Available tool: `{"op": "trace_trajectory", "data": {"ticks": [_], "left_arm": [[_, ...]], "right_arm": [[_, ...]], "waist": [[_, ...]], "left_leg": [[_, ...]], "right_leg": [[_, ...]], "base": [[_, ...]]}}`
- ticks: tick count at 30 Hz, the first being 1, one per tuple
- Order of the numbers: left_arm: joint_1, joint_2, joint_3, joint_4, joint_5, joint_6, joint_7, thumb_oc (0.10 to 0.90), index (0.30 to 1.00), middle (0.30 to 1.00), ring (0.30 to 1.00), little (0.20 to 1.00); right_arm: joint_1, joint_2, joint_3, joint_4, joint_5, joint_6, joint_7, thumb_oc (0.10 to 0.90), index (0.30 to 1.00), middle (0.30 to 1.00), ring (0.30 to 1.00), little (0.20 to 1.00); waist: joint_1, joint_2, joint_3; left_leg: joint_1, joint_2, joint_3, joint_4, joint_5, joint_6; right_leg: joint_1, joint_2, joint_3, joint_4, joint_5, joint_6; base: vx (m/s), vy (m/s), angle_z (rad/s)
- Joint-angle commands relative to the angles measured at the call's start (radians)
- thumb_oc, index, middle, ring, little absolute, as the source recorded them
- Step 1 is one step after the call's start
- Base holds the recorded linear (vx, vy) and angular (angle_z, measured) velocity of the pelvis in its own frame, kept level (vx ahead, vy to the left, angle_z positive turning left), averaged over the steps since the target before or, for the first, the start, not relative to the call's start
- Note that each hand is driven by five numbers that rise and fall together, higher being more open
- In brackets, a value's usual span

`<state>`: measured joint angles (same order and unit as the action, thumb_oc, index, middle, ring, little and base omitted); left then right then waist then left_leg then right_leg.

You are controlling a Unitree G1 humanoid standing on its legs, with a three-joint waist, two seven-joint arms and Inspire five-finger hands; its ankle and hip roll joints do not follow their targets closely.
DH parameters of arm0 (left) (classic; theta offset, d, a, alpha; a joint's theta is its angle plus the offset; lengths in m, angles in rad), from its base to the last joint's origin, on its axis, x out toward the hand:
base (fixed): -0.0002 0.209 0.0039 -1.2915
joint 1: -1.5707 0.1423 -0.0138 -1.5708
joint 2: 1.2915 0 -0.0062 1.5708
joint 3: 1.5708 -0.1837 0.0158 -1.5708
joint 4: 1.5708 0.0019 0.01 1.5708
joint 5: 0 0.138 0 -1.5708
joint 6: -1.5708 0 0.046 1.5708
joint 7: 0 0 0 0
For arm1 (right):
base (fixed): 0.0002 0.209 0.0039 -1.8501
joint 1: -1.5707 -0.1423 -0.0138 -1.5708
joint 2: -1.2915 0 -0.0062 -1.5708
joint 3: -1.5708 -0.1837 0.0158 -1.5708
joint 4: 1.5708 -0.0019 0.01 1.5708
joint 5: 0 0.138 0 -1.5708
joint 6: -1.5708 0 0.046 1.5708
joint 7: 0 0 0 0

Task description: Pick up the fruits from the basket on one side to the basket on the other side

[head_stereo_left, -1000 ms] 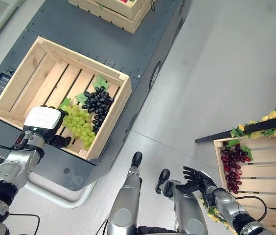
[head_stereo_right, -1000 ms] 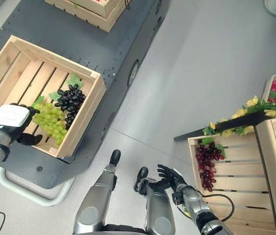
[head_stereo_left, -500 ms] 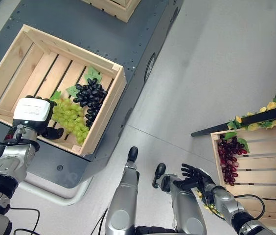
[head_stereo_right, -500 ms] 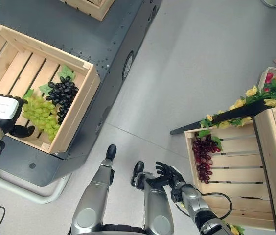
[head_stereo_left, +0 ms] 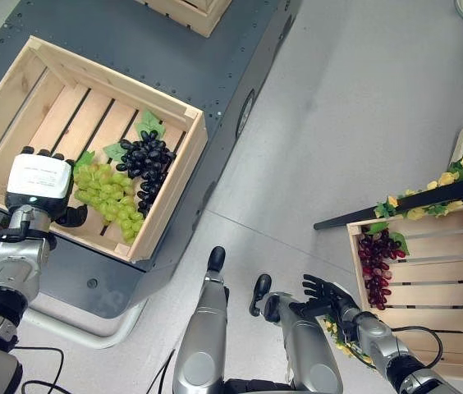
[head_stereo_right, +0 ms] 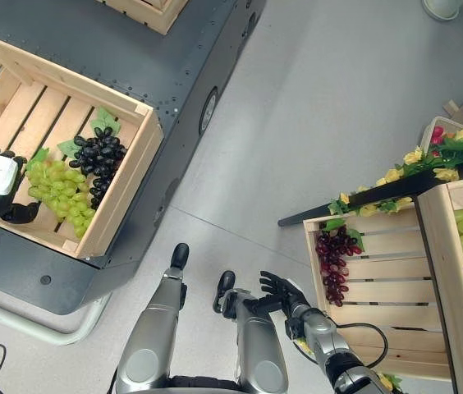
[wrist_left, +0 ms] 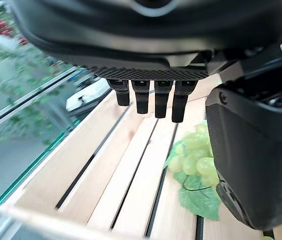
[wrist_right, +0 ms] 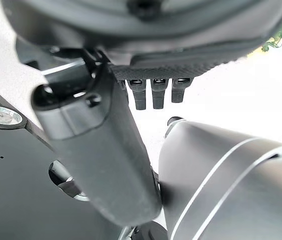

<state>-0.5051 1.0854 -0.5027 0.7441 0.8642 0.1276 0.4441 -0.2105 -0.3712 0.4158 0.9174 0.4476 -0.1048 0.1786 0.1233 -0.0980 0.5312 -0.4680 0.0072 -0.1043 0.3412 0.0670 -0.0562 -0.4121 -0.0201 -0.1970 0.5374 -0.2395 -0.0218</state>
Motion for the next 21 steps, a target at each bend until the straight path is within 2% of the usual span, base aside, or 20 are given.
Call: {"op": "trace_trajectory", "data": {"ticks": [1, 6, 16, 21], "left_arm": [[-0.089, 0.083, 0.058, -0.036, 0.071, 0.068, -0.008, 0.8, 0.9, 0.9, 0.9, 0.9], [-0.138, 0.088, -0.006, -0.026, 0.089, 0.063, -0.047, 0.8, 0.9, 0.9, 0.9, 0.9], [-0.208, 0.078, -0.04, -0.01, 0.102, 0.045, 0.023, 0.8, 0.9, 0.9, 0.9, 0.9], [-0.24, 0.067, -0.072, 0.008, 0.11, 0.027, -0.047, 0.8, 0.9, 0.9, 0.9, 0.9]], "right_arm": [[0.046, -0.043, 0.02, -0.026, 0.014, -0.003, 0.054, 0.8, 0.9, 0.9, 0.9, 0.9], [0.034, -0.049, 0.03, -0.021, 0.023, -0.01, 0.05, 0.8, 0.9, 0.9, 0.9, 0.9], [0.039, -0.043, 0.036, -0.034, 0.035, -0.025, 0.053, 0.8, 0.9, 0.9, 0.9, 0.9], [0.032, -0.039, 0.042, -0.052, 0.045, -0.021, 0.044, 0.8, 0.9, 0.9, 0.9, 0.9]], "waist": [[-0.029, 0.02, -0.011], [-0.037, 0.02, -0.011], [-0.048, 0.002, -0.011], [-0.053, -0.002, -0.011]], "left_leg": [[-0.058, -0.06, 0.09, 0.076, -0.105, 0.033], [-0.082, -0.06, 0.098, 0.082, -0.108, 0.036], [-0.106, -0.057, 0.104, 0.089, -0.116, 0.046], [-0.108, -0.058, 0.105, 0.09, -0.121, 0.051]], "right_leg": [[0.078, 0.047, -0.009, -0.12, 0.058, 0.008], [0.049, 0.045, -0.006, -0.122, 0.066, 0.011], [0.009, 0.037, -0.005, -0.117, 0.079, 0.02], [-0.014, 0.032, -0.002, -0.106, 0.086, 0.028]], "base": [[0.02, 0.032, -0.04], [0.0, 0.019, -0.01], [0.01, 0.012, -0.01], [0.01, 0.021, -0.01]]}}
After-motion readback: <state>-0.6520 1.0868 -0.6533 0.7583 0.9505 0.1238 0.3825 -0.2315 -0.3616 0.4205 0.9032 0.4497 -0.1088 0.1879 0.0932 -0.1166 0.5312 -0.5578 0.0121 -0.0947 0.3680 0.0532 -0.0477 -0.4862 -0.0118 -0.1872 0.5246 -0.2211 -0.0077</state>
